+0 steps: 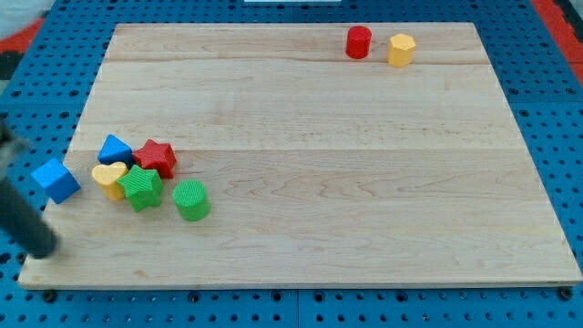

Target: Place the blue cube left to the blue traingle

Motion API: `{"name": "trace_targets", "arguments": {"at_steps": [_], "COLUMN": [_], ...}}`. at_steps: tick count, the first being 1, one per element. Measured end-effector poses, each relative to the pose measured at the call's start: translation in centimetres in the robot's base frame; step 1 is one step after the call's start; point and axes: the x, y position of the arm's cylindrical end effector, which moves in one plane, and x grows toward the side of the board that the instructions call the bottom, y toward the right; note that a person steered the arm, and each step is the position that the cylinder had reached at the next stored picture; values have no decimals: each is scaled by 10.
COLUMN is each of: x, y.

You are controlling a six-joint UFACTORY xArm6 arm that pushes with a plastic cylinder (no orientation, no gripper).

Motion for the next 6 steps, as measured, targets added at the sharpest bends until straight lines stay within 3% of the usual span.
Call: {"name": "trace_targets", "arguments": {"at_steps": [1, 2, 6], "x": [-10, -61, -117], "y": [-5, -3, 4]}}
